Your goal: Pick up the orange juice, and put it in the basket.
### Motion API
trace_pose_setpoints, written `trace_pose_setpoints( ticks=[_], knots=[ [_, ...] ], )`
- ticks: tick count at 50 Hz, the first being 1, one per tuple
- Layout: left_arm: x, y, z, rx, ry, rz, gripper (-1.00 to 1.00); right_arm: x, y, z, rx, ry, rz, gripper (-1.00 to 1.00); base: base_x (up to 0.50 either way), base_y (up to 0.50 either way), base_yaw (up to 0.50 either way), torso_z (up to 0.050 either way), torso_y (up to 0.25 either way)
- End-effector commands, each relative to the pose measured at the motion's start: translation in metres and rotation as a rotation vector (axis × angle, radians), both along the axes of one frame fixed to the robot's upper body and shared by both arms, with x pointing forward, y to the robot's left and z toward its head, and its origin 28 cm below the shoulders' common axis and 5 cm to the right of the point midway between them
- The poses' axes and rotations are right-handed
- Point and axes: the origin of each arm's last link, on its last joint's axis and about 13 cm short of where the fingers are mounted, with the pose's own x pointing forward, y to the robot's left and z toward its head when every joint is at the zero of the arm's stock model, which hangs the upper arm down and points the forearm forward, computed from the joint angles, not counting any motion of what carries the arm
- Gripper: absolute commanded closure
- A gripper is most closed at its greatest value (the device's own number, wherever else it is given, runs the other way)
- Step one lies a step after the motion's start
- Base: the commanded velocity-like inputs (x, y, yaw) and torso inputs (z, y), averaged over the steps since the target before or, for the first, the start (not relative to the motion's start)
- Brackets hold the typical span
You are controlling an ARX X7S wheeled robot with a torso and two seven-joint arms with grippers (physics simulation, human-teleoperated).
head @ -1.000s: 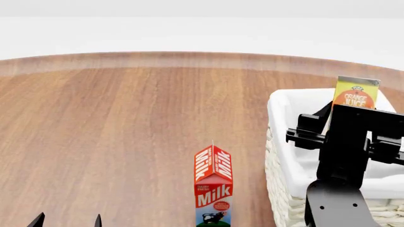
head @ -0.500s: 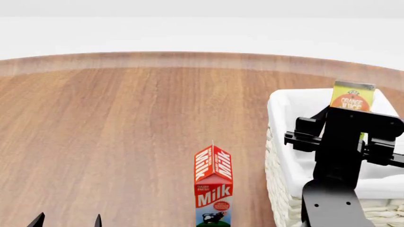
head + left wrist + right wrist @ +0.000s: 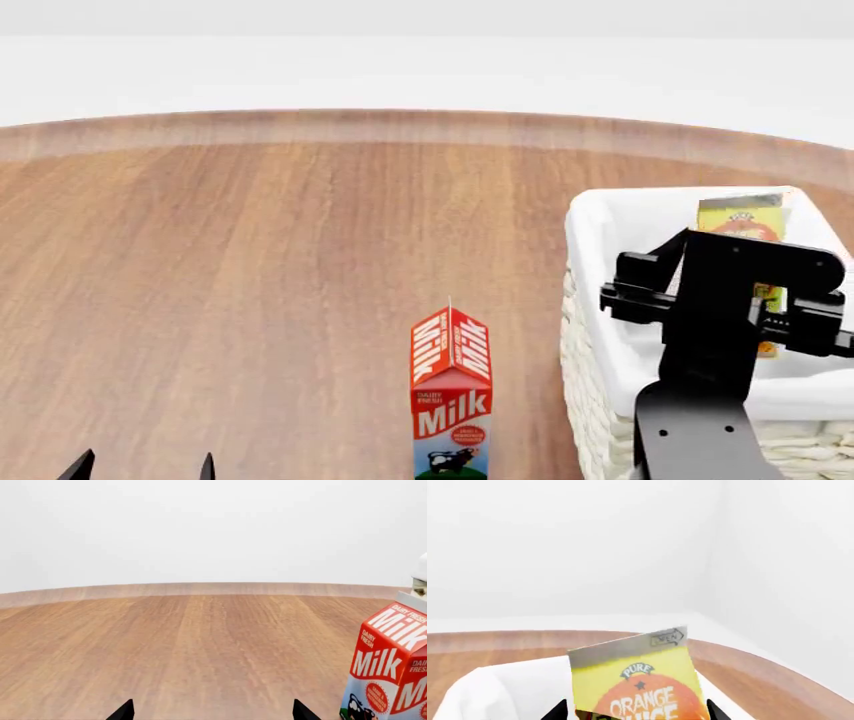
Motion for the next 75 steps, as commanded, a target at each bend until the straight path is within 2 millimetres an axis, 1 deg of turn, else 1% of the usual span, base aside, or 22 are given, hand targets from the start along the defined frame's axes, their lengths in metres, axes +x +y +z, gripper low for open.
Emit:
trace_pose_setpoints(
  ticks=[1, 19, 38, 44, 59, 63, 75],
  knots=[
    [0.0, 0.0, 0.0, 0.0, 0.0, 0.0, -1.0, 0.002, 0.001, 0.005, -0.043, -0.01, 0.005, -1.0, 0.0, 0.0, 0.0, 0.0, 0.0],
    [0.0, 0.0, 0.0, 0.0, 0.0, 0.0, -1.0, 0.0, 0.009, 0.009, -0.06, -0.022, 0.037, -1.0, 0.0, 0.0, 0.0, 0.0, 0.0],
    [0.0, 0.0, 0.0, 0.0, 0.0, 0.0, -1.0, -0.001, 0.011, 0.017, -0.062, -0.037, 0.046, -1.0, 0.0, 0.0, 0.0, 0.0, 0.0],
    [0.0, 0.0, 0.0, 0.0, 0.0, 0.0, -1.0, -0.007, 0.014, 0.023, -0.052, -0.063, 0.066, -1.0, 0.0, 0.0, 0.0, 0.0, 0.0],
    [0.0, 0.0, 0.0, 0.0, 0.0, 0.0, -1.0, -0.031, 0.019, 0.039, -0.042, -0.15, 0.134, -1.0, 0.0, 0.0, 0.0, 0.0, 0.0],
    [0.0, 0.0, 0.0, 0.0, 0.0, 0.0, -1.0, -0.043, 0.022, 0.046, -0.042, -0.184, 0.167, -1.0, 0.0, 0.0, 0.0, 0.0, 0.0],
    [0.0, 0.0, 0.0, 0.0, 0.0, 0.0, -1.0, -0.064, 0.028, 0.061, -0.054, -0.24, 0.228, -1.0, 0.0, 0.0, 0.0, 0.0, 0.0]
  ],
)
